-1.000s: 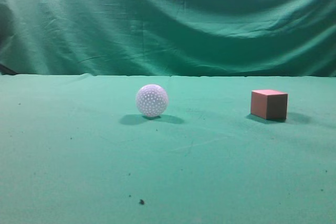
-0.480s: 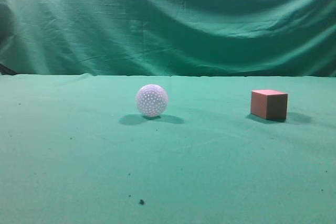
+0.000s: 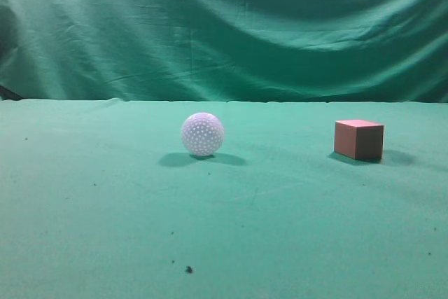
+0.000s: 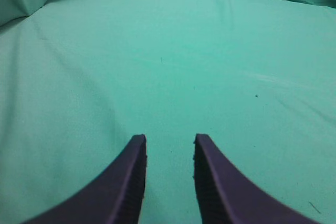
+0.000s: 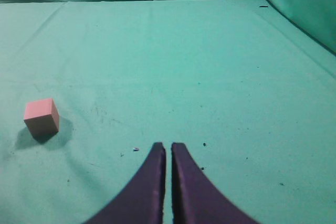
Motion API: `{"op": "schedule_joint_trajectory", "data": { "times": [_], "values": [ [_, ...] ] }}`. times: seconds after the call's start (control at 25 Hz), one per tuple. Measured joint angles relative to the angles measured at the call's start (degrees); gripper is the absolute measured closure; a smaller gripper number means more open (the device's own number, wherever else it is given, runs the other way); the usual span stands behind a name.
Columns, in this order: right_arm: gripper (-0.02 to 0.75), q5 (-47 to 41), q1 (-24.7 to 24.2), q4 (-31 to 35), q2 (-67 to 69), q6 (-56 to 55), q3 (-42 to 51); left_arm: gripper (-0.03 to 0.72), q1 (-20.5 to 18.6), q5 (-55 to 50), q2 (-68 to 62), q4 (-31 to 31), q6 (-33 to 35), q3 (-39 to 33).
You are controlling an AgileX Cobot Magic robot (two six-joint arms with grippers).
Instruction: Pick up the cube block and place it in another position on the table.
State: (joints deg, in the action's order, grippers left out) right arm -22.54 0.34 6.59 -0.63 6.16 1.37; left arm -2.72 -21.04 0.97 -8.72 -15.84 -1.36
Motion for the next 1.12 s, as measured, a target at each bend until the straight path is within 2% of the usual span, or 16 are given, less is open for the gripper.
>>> {"op": "schedule_joint_trajectory", "data": {
  "times": [0.12, 0.24, 0.32, 0.4, 0.52, 0.68, 0.84, 0.96, 1.12],
  "values": [
    [0.738, 3.6, 0.0, 1.4, 0.0, -0.1, 0.1, 0.426, 0.0, 0.0, 0.0, 0.0, 0.0, 0.0],
    [0.738, 16.5, 0.0, 7.9, 0.0, -1.6, 0.2, 0.426, 0.0, 0.0, 0.0, 0.0, 0.0, 0.0],
    [0.738, 25.7, 0.0, 9.4, 0.0, -1.7, 0.2, 0.426, 0.0, 0.0, 0.0, 0.0, 0.0, 0.0],
    [0.738, 27.3, 0.0, 10.1, 0.0, -1.8, 0.0, 0.426, 0.0, 0.0, 0.0, 0.0, 0.0, 0.0],
    [0.738, 18.6, 0.0, 10.2, 3.8, -1.8, -4.6, 0.426, 0.0, 0.0, 0.0, 0.0, 0.0, 0.0],
    [0.738, 5.0, 0.0, 12.2, 15.4, -3.7, -13.9, 0.426, 0.0, 0.0, 0.0, 0.0, 0.0, 0.0],
    [0.738, 1.4, 0.0, 15.7, 25.9, -3.7, -18.8, 0.426, 0.0, 0.0, 0.0, 0.0, 0.0, 0.0],
    [0.738, -3.2, 0.6, 16.2, 32.5, 6.0, -22.9, 0.426, 0.0, 0.0, 0.0, 0.0, 0.0, 0.0],
    [0.738, -12.0, 6.2, 16.4, 43.0, 14.8, -32.2, 0.426, 0.0, 0.0, 0.0, 0.0, 0.0, 0.0]
  ]
}}
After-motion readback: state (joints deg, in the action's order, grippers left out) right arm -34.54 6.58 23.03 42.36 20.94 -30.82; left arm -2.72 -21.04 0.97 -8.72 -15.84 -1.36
